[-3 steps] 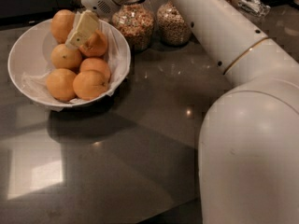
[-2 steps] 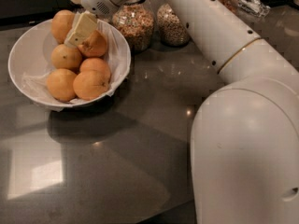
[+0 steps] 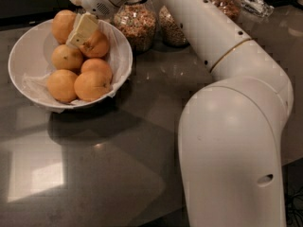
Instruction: Pick orange from white bowl
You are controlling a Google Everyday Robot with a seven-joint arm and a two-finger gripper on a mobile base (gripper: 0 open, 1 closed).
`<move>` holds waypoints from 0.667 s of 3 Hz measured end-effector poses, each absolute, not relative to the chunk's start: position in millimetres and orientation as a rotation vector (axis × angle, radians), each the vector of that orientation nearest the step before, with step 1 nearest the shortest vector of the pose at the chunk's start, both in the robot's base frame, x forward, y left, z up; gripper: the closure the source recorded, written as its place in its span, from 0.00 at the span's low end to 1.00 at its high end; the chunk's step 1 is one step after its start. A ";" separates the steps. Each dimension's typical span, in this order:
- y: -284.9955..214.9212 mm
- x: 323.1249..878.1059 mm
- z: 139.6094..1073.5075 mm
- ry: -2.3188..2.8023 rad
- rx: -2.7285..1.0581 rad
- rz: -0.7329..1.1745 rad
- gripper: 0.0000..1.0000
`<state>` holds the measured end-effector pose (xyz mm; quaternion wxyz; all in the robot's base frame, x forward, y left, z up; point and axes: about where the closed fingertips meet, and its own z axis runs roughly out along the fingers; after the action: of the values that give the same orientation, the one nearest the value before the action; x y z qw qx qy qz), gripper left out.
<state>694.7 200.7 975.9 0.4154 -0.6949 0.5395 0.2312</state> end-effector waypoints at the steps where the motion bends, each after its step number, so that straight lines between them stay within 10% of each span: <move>1: 217.0 711.0 963.8 1.361 -1.779 0.599 0.22; 2: 221.5 713.1 961.2 1.361 -1.787 0.610 0.24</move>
Offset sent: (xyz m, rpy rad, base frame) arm 0.0246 0.0084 -0.0090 -0.0219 0.0216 0.0051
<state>713.1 221.5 961.2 0.3958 -0.7052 0.5368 0.2406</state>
